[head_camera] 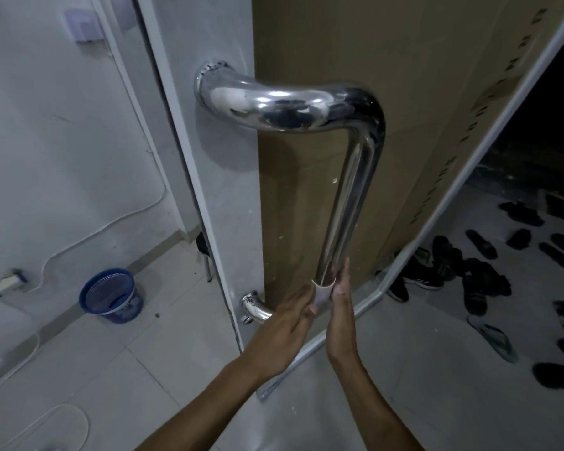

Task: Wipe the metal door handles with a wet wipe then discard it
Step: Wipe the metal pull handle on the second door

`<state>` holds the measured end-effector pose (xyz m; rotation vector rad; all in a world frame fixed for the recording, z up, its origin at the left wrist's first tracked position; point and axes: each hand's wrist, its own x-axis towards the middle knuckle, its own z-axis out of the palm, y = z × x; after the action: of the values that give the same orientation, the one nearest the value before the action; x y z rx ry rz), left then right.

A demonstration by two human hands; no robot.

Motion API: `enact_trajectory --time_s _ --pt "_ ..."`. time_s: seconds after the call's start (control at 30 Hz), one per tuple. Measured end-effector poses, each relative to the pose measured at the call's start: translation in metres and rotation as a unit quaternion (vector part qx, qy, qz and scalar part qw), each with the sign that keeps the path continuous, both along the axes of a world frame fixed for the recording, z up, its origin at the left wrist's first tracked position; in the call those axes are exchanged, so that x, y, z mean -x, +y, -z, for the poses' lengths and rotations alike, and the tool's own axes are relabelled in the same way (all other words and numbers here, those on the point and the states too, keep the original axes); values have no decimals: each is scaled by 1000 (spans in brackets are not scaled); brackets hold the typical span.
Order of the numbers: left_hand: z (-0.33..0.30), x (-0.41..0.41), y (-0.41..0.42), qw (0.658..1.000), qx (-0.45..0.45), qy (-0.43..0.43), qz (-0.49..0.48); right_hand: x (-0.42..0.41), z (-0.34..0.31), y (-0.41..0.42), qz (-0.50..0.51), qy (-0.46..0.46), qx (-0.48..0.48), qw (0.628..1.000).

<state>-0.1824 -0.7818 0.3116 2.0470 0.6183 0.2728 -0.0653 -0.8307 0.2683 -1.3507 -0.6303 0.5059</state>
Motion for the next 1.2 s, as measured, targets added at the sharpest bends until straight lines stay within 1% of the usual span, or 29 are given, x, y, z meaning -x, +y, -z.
enact_trajectory --time_s 0.1,0.2,0.27,0.37,0.43,0.53,0.67,0.77,0.83,0.87,0.9,0.93,1.0,1.03,1.1,1.17,1.2 --pt "1 -9 -16 1000 7 13 -6 -3 3 -2 -17 76 -10 997" --pt "1 -21 -25 999 36 -11 -39 1 3 -8 -33 123 -23 992" --pt "-1 -31 -27 997 43 -18 -66 5 0 -13 -45 137 -27 989" --pt "0 -43 -26 994 -11 -33 -106 9 -1 -19 -71 159 -26 984" --pt "1 -50 -21 992 -17 -20 -124 4 -1 -24 -65 179 -14 982" --pt "1 -60 -10 990 4 25 -137 -6 0 -33 -35 207 -13 978" --pt "-1 -67 12 992 -4 75 -97 -20 -3 -42 5 198 -34 980" --pt "-1 -65 28 994 24 84 -68 -25 -4 -47 12 203 -43 978" --pt "-2 -62 32 993 17 112 -36 -26 -4 -48 14 211 -44 976" --pt "-3 -58 32 990 -3 141 -13 -24 -4 -49 13 215 -41 976" --pt "-2 -54 32 982 -54 178 16 -22 -4 -48 14 220 -38 975" --pt "-2 -49 31 965 -136 222 36 -20 -4 -47 16 225 -36 974" --pt "-2 -34 29 903 -308 296 49 -13 -5 -46 16 226 -39 973" --pt "0 -27 28 872 -367 318 54 -10 -6 -45 14 223 -38 974" --pt "6 -14 26 831 -436 341 47 -5 -6 -43 14 218 -36 975" --pt "11 -4 23 808 -475 347 37 -3 -6 -43 16 213 -35 976" --pt "13 -2 21 802 -487 345 36 -3 -5 -43 19 212 -34 977"
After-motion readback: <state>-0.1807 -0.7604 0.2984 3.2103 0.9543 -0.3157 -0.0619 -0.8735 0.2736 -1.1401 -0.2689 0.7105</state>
